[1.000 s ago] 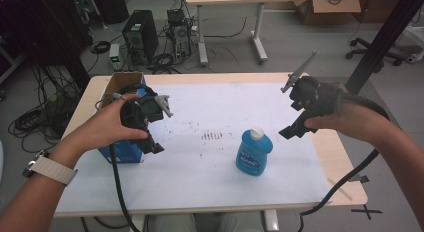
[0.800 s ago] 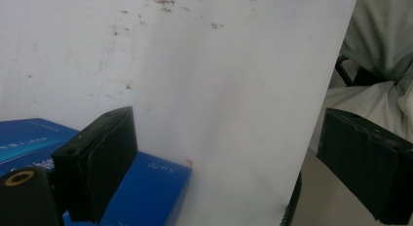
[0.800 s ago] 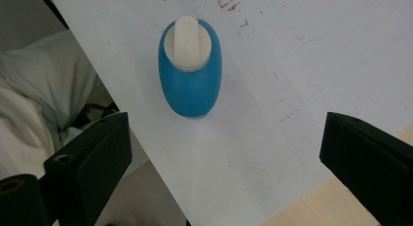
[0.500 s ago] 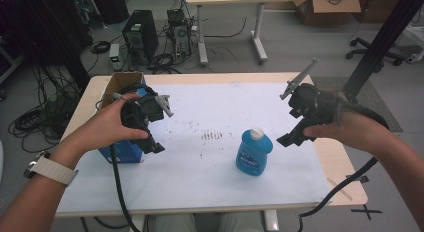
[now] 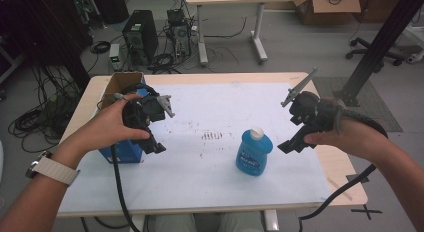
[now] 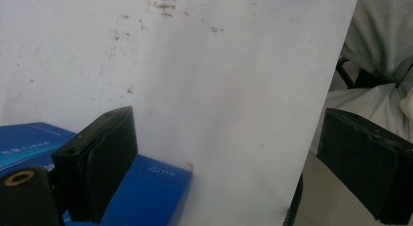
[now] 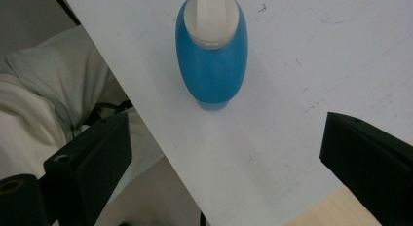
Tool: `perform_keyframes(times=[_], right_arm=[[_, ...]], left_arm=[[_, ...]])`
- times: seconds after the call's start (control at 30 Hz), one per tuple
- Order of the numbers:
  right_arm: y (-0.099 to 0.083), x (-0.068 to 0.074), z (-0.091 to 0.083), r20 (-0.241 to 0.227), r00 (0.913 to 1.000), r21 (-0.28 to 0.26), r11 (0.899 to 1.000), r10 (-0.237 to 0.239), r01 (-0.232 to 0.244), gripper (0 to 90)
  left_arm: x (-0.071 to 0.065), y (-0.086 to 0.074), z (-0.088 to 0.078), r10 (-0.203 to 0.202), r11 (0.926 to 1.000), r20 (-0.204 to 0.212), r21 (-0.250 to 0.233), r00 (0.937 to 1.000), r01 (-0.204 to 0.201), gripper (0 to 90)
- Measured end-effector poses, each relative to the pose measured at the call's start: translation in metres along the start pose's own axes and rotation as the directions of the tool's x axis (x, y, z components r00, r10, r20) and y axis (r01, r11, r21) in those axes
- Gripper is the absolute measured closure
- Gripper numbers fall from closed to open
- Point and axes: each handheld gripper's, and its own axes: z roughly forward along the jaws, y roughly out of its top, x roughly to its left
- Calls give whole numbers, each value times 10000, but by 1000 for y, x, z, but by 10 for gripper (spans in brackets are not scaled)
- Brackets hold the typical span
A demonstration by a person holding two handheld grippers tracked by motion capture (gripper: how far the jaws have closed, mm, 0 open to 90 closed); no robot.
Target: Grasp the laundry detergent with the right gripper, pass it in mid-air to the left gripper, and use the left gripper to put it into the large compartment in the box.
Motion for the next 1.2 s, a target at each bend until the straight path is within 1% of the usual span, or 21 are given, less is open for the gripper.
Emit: perform_keyframes(times=[0.3, 0.57, 0.73, 0.97, 1.2], right_arm=[[-6, 1, 10, -90, 9999, -20, 10000, 64, -64, 50], [-10, 1, 19, -101, 9999, -248, 9997, 82, -85, 50], [-13, 1, 24, -88, 9999, -202, 9997, 113, -114, 49], [-16, -1, 29, -40, 10000, -312, 9995, 48, -49, 49], [-20, -1, 37, -23, 10000, -380, 9993, -1, 0, 48]], left_arm=[[0, -1, 0, -13, 10000, 4, -33, 10000, 13, 80], [-1, -1, 1, -18, 10000, 16, -68, 10000, 18, 80], [0, -2, 1, -22, 10000, 60, -65, 10000, 22, 80], [0, -2, 3, -27, 10000, 94, -89, 10000, 28, 80], [0, -1, 4, -53, 9999, 110, -97, 9999, 54, 80]])
